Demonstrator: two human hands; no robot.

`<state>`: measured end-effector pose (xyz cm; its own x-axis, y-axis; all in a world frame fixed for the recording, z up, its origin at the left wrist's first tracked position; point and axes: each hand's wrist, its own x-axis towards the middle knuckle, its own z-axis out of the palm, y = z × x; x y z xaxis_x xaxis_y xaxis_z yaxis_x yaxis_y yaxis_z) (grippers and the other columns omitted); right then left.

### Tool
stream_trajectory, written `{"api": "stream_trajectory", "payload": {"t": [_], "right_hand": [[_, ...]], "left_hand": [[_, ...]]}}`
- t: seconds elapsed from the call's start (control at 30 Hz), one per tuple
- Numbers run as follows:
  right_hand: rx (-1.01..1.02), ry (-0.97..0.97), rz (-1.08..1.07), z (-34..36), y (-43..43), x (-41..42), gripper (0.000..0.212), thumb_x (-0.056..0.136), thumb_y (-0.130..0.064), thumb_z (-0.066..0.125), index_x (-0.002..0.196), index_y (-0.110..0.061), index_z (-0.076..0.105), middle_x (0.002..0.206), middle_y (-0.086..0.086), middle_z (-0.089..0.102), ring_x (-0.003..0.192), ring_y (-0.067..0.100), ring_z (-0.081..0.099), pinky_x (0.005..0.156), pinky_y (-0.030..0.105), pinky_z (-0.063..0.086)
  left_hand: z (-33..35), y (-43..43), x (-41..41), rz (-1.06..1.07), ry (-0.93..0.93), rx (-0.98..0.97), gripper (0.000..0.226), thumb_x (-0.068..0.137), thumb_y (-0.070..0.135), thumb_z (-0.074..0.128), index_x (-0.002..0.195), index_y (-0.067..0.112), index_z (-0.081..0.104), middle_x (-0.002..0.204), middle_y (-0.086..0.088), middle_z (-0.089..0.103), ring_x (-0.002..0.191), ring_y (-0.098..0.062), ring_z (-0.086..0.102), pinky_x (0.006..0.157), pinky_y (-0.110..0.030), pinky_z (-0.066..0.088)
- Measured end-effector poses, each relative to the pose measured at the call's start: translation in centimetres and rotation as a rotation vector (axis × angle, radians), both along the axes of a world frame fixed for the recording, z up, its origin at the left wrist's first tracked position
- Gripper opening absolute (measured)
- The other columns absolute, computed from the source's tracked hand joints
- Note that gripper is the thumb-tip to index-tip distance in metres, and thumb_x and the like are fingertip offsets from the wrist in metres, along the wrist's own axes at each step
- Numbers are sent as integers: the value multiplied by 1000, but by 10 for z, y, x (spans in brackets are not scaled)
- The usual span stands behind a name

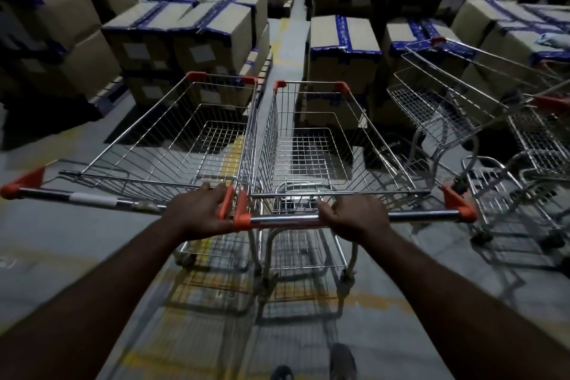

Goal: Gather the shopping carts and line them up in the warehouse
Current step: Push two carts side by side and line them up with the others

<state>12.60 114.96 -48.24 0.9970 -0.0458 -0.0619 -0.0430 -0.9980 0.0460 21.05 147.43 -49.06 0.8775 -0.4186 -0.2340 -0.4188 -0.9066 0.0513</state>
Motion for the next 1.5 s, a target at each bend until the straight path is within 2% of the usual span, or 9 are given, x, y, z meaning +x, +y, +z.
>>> {"api": "stream_trajectory", "payload": {"t": [0.13, 0.27, 0.53, 0.63, 0.73, 0.8, 1.0, 1.17, 1.5], "right_hand": [[0, -2, 9, 3, 4, -7, 81, 96, -68, 17, 63, -10, 63, 63, 4, 59, 59, 20, 57, 70, 25, 47], [4, -6, -5, 1, 3, -15, 81, 96, -68, 18, 64, -11, 65, 63, 3, 59, 61, 19, 59, 71, 26, 47], [29, 13, -76, 1, 5, -13, 81, 95, -69, 12, 62, -13, 62, 61, 2, 57, 60, 21, 58, 75, 33, 53], [-14, -56, -15, 4, 8, -20, 83, 92, -71, 3, 74, -19, 66, 69, -1, 61, 69, 20, 60, 83, 37, 49], [68, -46, 188, 7, 35, -27, 64, 91, -75, 19, 98, -27, 60, 99, -1, 61, 96, 22, 58, 92, 45, 40], [162, 8, 188, 5, 58, -28, 48, 93, -71, 31, 98, -28, 53, 99, -3, 55, 102, 22, 54, 96, 47, 35], [204, 41, 9, -10, 82, -44, 35, 95, -64, 41, 96, -31, 50, 98, -4, 54, 106, 22, 51, 103, 48, 30], [198, 38, -33, 2, 86, -30, 31, 95, -60, 44, 102, -31, 54, 103, -2, 56, 110, 23, 51, 107, 49, 26], [162, 31, -163, 4, 120, -14, 41, 94, -63, 42, 112, -30, 58, 114, -2, 60, 113, 21, 49, 109, 49, 25]], "left_hand": [[5, -1, -2, 7, -6, -26, 118, 57, 104, 25, 153, 35, 25, 153, -12, 39, 127, -31, 52, 96, -43, 48], [-4, 6, -4, 5, 9, -40, 100, 67, 93, 46, 149, 39, 29, 143, -10, 48, 115, -27, 58, 91, -42, 50], [16, -14, -10, -14, -14, -6, 111, 63, 100, 37, 147, 27, 34, 141, -3, 53, 123, -27, 53, 103, -61, 39], [11, -20, -25, -16, -56, -62, 120, 65, 90, 54, 156, 24, 12, 132, 0, 64, 114, -26, 62, 103, -51, 43], [7, -16, -31, 10, 1, -48, 138, 51, 89, 65, 157, 30, -1, 133, 4, 64, 119, -25, 60, 104, -47, 40], [8, -14, -29, 40, 48, -53, 143, 43, 92, 60, 156, 33, -2, 135, 4, 62, 125, -27, 57, 107, -50, 37], [-8, -7, -47, -20, 28, -125, 110, 58, 73, 76, 149, 44, 24, 127, 1, 67, 108, -24, 63, 93, -39, 50], [1, -1, -29, -91, -18, -75, 126, 55, 88, 59, 156, 39, 2, 135, -5, 61, 113, -30, 62, 94, -43, 52], [-6, 22, -1, -261, -65, -133, 105, 69, 88, 48, 153, 36, 10, 104, -2, 71, 81, -21, 63, 74, -32, 54]]}}
